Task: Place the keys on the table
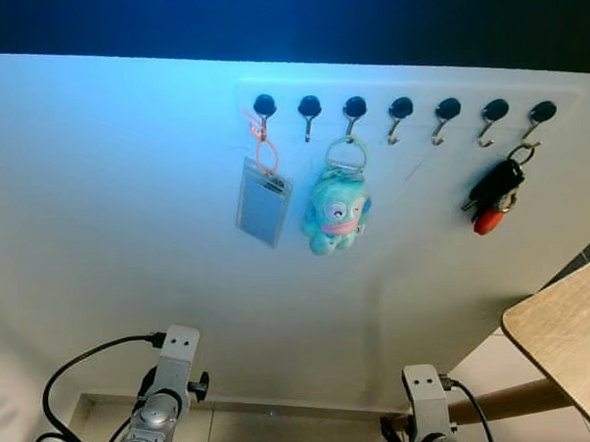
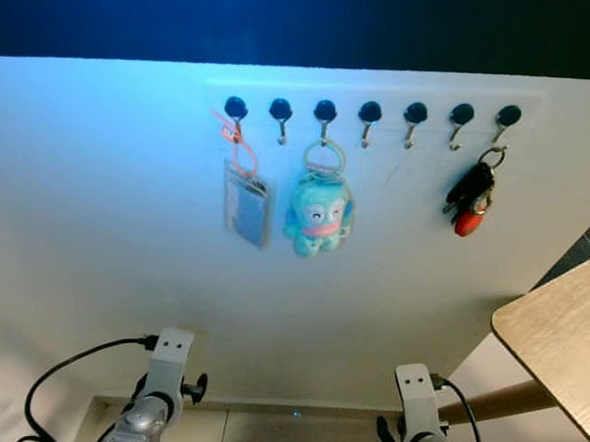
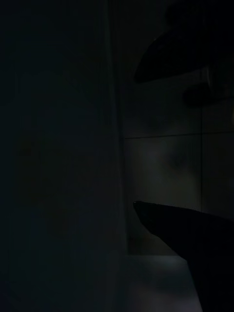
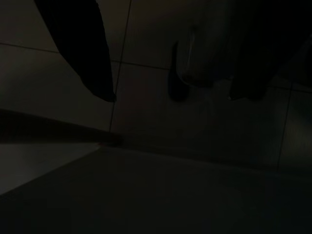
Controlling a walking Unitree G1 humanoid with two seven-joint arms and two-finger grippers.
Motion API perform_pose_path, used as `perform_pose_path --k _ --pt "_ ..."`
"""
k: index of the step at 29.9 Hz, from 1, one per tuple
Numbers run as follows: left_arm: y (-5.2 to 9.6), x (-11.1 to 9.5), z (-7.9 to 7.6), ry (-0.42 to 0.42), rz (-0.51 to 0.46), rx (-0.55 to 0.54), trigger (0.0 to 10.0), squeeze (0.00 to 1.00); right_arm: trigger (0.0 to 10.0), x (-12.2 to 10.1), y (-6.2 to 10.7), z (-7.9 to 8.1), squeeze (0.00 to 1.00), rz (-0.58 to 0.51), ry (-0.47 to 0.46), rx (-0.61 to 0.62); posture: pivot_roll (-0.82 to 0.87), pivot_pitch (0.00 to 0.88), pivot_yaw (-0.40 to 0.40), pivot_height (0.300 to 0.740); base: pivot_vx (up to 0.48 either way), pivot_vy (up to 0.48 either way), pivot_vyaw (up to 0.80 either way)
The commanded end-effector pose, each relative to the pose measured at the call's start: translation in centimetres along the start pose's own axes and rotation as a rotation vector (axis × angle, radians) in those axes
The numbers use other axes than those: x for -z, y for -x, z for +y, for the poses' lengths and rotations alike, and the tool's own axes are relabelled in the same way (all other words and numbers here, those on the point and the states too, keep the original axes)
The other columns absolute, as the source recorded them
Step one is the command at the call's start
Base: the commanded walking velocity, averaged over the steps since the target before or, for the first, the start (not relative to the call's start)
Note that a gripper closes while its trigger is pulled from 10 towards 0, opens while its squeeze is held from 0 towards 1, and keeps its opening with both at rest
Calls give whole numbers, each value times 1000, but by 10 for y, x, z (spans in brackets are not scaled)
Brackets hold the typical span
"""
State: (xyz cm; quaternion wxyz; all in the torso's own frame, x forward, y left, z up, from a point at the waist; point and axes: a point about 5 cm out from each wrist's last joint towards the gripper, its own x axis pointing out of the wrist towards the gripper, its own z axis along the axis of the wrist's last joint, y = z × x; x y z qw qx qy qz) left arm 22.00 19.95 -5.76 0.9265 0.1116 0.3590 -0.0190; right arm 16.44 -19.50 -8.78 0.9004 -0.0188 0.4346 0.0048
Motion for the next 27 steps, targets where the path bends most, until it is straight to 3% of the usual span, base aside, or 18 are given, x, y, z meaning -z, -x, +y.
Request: perform_pose_path --k 1,11,19,27 --pt "0 1 -9 -5 -5 26 10000 0 10000 3 1 -3 0 14 6 10 36 0 -34 740 0 0 0" --pt "2 5 -13 -3 9 38 10000 0 10000 7 3 -8 0 9 -9 44 15 28 -6 740 0 0 0" --pt "3 9 -19 -7 22 44 10000 0 10000 5 2 -3 0 2 -3 54 2 43 -11 740 0 0 0" --pt "4 15 -18 -7 45 41 10000 0 10000 6 4 -18 0 7 7 60 -4 34 -17 740 0 0 0"
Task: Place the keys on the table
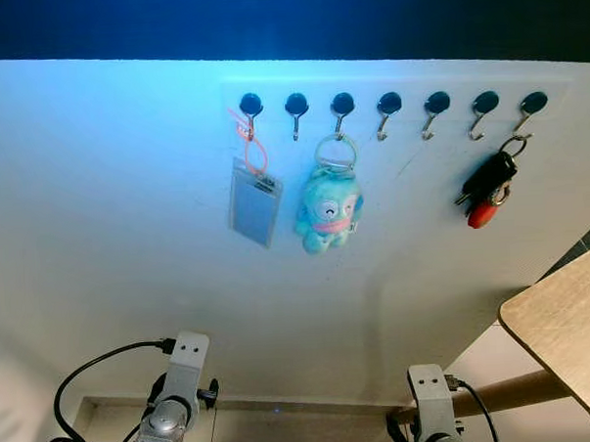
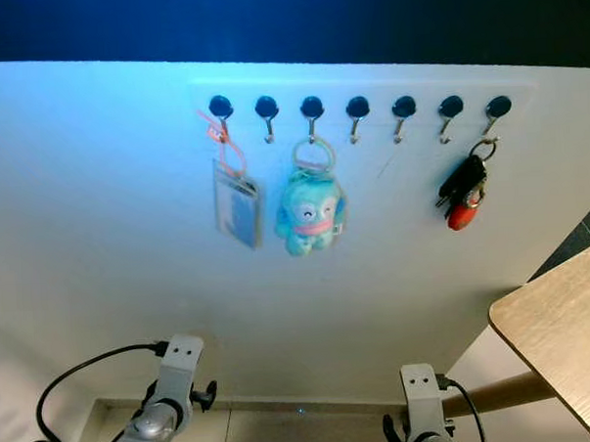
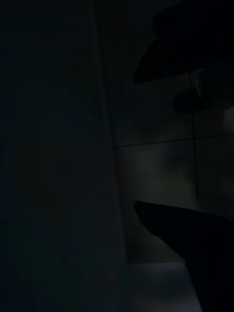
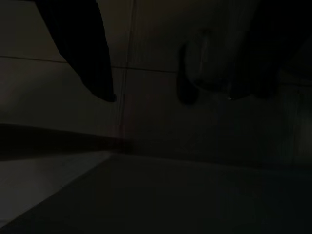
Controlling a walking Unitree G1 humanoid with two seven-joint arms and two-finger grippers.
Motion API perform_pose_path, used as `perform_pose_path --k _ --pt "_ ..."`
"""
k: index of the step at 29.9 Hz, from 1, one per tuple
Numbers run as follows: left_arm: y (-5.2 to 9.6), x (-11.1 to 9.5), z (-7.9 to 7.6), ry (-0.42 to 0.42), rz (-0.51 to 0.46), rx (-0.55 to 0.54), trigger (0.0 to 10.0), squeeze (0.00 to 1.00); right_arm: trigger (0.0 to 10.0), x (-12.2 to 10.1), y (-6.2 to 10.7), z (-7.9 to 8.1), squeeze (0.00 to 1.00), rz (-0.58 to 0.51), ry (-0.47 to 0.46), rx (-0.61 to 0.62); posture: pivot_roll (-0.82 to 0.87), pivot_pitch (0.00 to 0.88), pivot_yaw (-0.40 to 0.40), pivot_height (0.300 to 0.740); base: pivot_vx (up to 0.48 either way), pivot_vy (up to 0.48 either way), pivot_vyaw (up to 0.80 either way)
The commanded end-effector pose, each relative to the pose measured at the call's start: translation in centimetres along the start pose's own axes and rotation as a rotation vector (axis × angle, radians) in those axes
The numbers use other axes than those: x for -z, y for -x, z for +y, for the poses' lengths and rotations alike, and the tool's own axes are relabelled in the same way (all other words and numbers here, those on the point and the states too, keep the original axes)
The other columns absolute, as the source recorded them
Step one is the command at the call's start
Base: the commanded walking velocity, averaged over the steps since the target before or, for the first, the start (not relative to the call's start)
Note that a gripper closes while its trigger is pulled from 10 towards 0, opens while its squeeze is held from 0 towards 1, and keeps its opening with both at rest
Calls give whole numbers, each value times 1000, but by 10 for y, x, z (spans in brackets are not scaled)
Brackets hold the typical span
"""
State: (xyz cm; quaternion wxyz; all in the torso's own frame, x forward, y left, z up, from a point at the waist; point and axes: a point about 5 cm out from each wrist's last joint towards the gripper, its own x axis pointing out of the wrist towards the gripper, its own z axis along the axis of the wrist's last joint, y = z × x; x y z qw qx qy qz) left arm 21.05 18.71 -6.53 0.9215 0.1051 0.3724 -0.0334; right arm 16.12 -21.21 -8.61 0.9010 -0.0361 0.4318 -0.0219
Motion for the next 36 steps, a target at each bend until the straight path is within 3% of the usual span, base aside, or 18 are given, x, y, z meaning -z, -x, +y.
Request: perform_pose_path --k 1,7,18,36 --pt "2 7 -4 -5 24 4 10000 0 10000 4 2 -6 0 13 4 0 0 29 -25 740 0 0 0" --pt "3 11 -4 -2 35 -5 10000 0 10000 5 5 -22 0 16 4 3 6 13 -39 740 0 0 0" --pt "4 14 5 22 48 -5 10000 0 10000 8 4 -8 0 2 -22 -43 9 0 -49 740 0 0 0" --pt "4 9 8 73 10 22 10000 0 10000 7 4 -6 0 7 -7 -90 21 0 -81 740 0 0 0"
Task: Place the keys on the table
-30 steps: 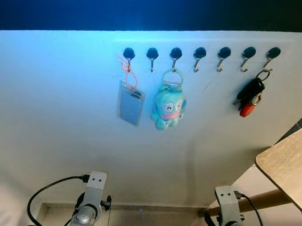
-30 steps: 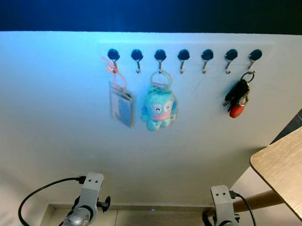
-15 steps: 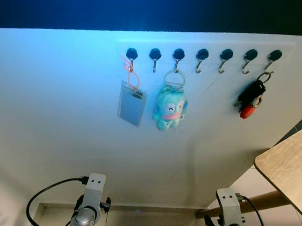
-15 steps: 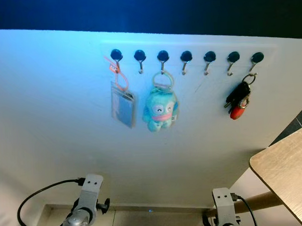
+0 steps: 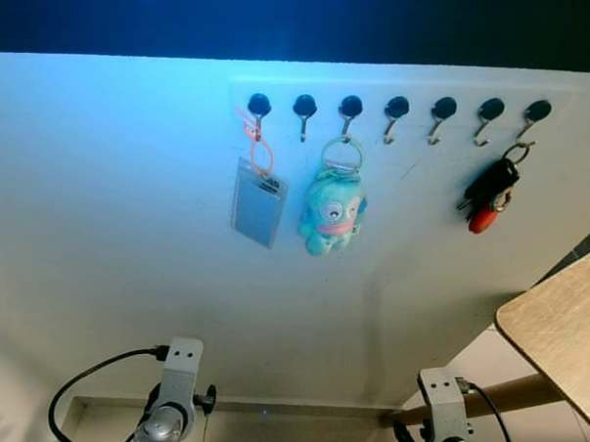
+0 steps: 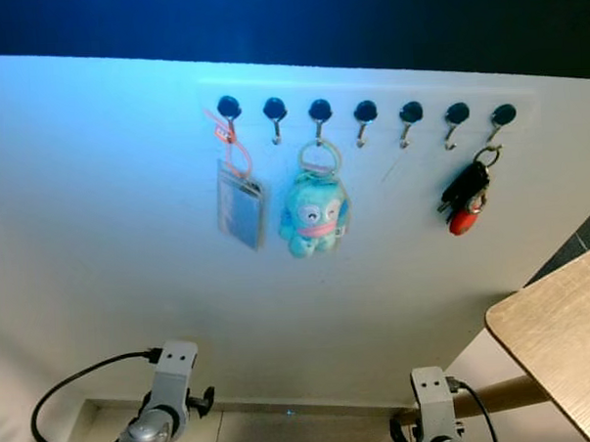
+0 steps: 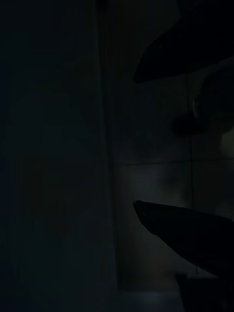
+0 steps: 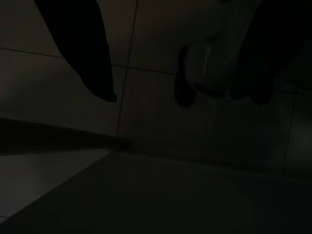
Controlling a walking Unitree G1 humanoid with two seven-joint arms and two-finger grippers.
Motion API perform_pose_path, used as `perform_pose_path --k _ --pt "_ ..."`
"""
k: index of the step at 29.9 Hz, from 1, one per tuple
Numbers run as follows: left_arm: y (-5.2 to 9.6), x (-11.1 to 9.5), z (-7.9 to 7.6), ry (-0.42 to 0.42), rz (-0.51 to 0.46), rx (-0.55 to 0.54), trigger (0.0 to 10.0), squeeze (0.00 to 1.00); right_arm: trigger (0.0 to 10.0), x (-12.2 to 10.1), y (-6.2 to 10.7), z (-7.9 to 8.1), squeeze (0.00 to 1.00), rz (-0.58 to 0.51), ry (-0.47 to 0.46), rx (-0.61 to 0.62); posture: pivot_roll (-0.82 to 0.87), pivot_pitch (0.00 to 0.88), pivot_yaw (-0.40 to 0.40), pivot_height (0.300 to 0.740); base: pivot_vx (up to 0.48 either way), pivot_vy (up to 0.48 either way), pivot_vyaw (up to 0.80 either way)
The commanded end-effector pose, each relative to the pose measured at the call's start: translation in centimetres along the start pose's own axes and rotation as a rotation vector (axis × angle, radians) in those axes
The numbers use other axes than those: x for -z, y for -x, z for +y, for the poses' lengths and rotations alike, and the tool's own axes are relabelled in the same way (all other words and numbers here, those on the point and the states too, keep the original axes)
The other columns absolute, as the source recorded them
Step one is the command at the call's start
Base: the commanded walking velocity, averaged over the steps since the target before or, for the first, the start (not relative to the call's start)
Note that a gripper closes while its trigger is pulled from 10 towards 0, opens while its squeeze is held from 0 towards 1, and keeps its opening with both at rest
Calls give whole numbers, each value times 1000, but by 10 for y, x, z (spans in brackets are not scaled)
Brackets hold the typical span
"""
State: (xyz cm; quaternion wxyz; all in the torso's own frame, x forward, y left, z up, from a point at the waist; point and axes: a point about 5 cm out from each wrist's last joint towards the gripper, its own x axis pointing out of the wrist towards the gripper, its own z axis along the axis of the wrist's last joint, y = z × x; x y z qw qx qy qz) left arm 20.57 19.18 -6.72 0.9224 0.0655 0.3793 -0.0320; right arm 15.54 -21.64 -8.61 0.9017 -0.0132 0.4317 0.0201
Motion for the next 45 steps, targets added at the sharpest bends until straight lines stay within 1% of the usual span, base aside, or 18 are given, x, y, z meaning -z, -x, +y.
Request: perform_pose_path --k 1,5,7,10,16,20,22,25,27,29,32,35,38,40,41,42,43,45 --pt "2 3 5 -2 0 -6 10000 0 10000 2 1 -2 0 9 -3 6 21 0 -81 740 0 0 0" --pt "2 2 5 -14 -8 1 10000 0 10000 6 1 0 0 37 26 21 26 0 -72 740 0 0 0" --pt "2 2 11 -37 9 -23 10000 0 10000 6 0 4 0 44 16 20 29 0 -80 740 0 0 0" --pt "1 -2 16 -49 18 -39 10000 0 10000 4 -2 9 0 41 32 -13 46 0 -90 740 0 0 0" --pt "-1 -9 18 -62 12 -47 10000 0 10000 -2 -5 14 0 35 45 -12 64 0 -99 740 0 0 0" --pt "-1 -9 20 -69 13 -58 10000 0 10000 -7 -6 14 0 18 53 2 72 0 -103 740 0 0 0" --pt "-1 -8 20 -67 23 -61 10000 0 10000 -10 -6 10 0 5 71 14 82 0 -109 740 0 0 0" --pt "0 -6 20 -43 18 -70 10000 0 10000 -14 -6 6 0 -18 50 23 87 0 -111 740 0 0 0" --pt "1 -5 19 -22 4 -68 10000 0 10000 -17 -7 7 0 -34 44 5 85 0 -112 740 0 0 0" --pt "1 -5 19 -22 4 -68 10000 0 10000 -17 -7 7 0 -34 44 5 85 0 -112 740 0 0 0" --pt "0 -10 19 42 -39 -72 10000 0 10000 -23 -9 12 0 -58 30 -20 78 0 -116 740 0 0 0" --pt "0 -11 16 99 -62 -81 10000 0 10000 -30 -10 12 0 -103 -1 -1 91 4 -110 740 0 0 0" --pt "1 -10 9 96 -84 -59 10000 0 10000 -41 -11 17 0 -179 -4 1 91 4 -100 740 0 0 0" --pt "2 -13 6 60 -139 -30 10000 0 10000 -57 -9 25 0 -310 11 -8 83 13 -83 740 0 0 0" --pt "4 -19 2 2 -200 16 10000 0 10000 -69 -6 28 0 -414 16 -21 78 24 -77 740 0 0 0" --pt "5 -23 1 -17 -236 37 10000 0 10000 -74 -4 29 0 -465 15 -35 77 35 -73 740 0 0 0" --pt "5 -23 1 -17 -236 37 10000 0 10000 -74 -4 29 0 -465 15 -35 77 35 -73 740 0 0 0" --pt "8 -29 1 -44 -293 66 10000 0 10000 -81 0 33 0 -536 14 -70 77 35 -73 740 0 0 0"
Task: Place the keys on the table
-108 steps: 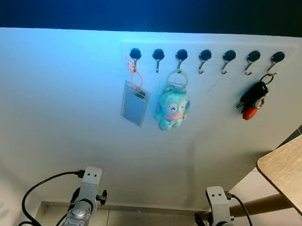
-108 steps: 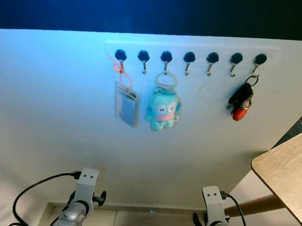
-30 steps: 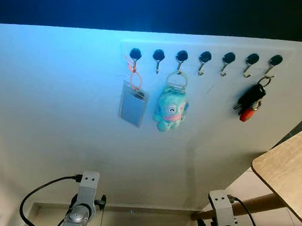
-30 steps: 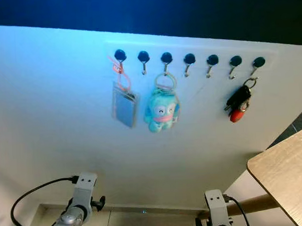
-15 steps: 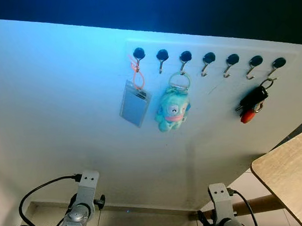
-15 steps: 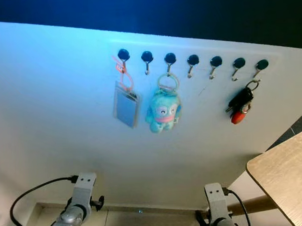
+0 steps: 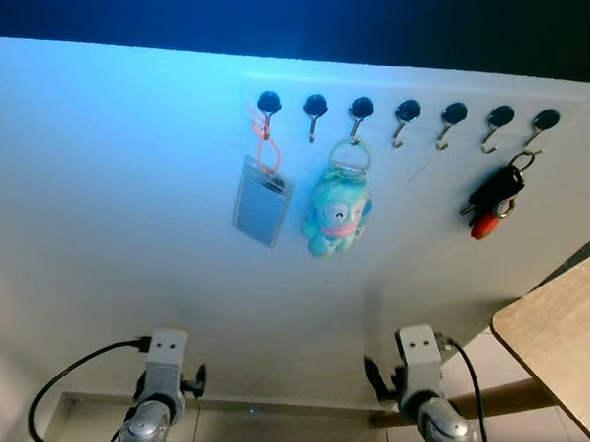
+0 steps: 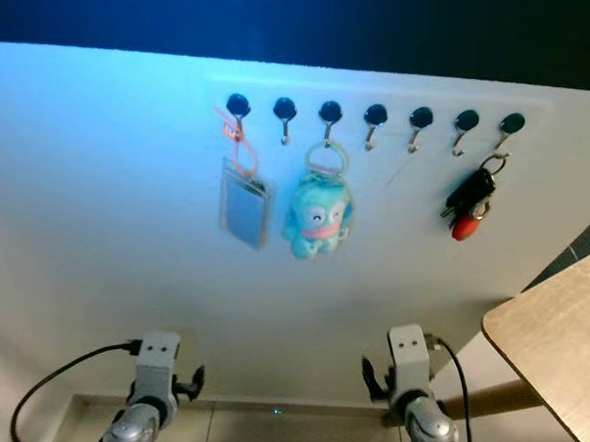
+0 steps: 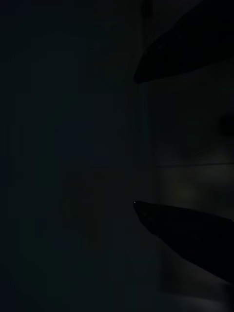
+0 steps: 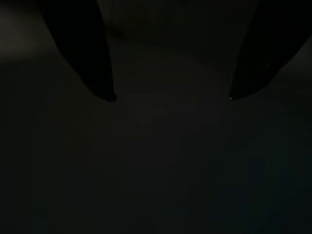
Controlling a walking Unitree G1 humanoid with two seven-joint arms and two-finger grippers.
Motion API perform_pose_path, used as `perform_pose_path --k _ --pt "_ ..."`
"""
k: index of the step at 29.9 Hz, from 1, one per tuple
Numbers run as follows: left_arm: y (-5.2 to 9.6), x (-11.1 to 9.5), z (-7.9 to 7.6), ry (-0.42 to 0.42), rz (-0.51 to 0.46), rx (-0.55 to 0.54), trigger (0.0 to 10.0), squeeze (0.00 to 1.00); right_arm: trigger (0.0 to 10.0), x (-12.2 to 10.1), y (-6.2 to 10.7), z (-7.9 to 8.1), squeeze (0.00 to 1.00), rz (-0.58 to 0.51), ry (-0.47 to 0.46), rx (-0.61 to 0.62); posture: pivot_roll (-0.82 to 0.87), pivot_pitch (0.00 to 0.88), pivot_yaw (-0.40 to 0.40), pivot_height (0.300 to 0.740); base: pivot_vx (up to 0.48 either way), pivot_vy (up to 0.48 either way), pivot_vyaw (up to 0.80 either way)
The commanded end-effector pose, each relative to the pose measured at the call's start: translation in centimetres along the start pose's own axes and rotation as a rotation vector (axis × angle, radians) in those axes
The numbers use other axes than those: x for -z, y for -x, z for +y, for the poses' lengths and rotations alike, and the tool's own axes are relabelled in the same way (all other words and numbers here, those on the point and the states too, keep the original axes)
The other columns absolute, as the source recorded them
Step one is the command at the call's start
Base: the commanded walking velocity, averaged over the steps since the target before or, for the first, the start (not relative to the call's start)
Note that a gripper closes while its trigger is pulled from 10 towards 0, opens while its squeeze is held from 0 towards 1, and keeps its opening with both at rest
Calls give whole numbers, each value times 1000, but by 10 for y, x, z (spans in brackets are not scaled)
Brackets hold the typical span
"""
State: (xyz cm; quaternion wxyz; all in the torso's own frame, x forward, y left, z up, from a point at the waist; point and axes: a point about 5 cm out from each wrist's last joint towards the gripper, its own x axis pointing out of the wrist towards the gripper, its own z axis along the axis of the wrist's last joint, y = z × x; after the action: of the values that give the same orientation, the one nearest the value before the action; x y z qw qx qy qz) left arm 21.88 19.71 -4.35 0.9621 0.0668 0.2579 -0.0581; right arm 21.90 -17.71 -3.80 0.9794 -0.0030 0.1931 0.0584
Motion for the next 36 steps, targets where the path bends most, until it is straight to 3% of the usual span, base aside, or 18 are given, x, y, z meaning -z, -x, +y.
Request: perform_pose_path --k 1,2,6,13,16,17,18,20,23,24,25,26,31,32,34,35,36 --pt "-1 -4 -7 -15 -35 39 10000 0 10000 -2 3 -3 0 -31 -7 1 77 35 -73 740 0 0 0" --pt "2 -17 -6 -54 -137 83 10000 0 10000 -16 6 3 0 -148 38 -67 68 45 -87 740 0 0 0" --pt "13 -41 -5 -80 -329 161 10000 0 10000 -39 22 3 0 -309 62 -107 82 53 -96 740 0 0 0" --pt "34 -69 -8 -95 -500 204 10000 0 10000 -58 51 12 0 -450 94 -157 76 65 -82 740 0 0 0" --pt "48 -84 -9 -79 -604 207 10000 0 10000 -84 61 13 0 -557 63 -144 72 59 -75 740 0 0 0" --pt "48 -84 -9 -79 -604 207 10000 0 10000 -84 61 13 0 -557 63 -144 72 59 -75 740 0 0 0" --pt "56 -94 -9 -79 -662 191 10000 0 10000 -104 65 15 0 -625 31 -150 69 58 -70 740 0 0 0" --pt "63 -101 -7 -89 -697 166 10000 0 10000 -119 66 18 0 -668 0 -169 68 58 -67 740 0 0 0" --pt "66 -106 -5 -96 -714 144 10000 0 10000 -128 65 22 35 -680 -33 -214 67 66 -65 740 0 0 0" --pt "68 -109 -3 -88 -722 128 10000 0 10000 -133 64 26 839 -691 -38 -247 74 70 -69 740 0 0 0" --pt "68 -109 -3 -88 -722 128 10000 0 10000 -133 64 26 839 -691 -38 -247 74 70 -69 740 0 0 0" --pt "69 -111 -2 -84 -728 118 10000 0 10000 -137 64 29 1000 -702 -38 -274 75 73 -72 740 0 0 0" --pt "70 -117 0 -81 -734 105 10000 0 10000 -158 64 46 1000 -733 12 -378 72 89 -82 740 0 0 0" --pt "71 -117 0 -78 -731 101 10000 0 10000 -161 65 47 714 -738 27 -390 72 91 -84 740 0 0 0" --pt "71 -118 0 -75 -729 98 10000 0 10000 -163 65 47 714 -740 34 -396 71 92 -85 740 0 0 0" --pt "72 -118 1 -69 -724 92 10000 0 10000 -168 66 47 0 -750 40 -399 68 95 -87 740 0 0 0" --pt "73 -118 2 -50 -726 71 10000 0 10000 -177 68 49 0 -777 54 -398 63 98 -87 740 0 0 0"
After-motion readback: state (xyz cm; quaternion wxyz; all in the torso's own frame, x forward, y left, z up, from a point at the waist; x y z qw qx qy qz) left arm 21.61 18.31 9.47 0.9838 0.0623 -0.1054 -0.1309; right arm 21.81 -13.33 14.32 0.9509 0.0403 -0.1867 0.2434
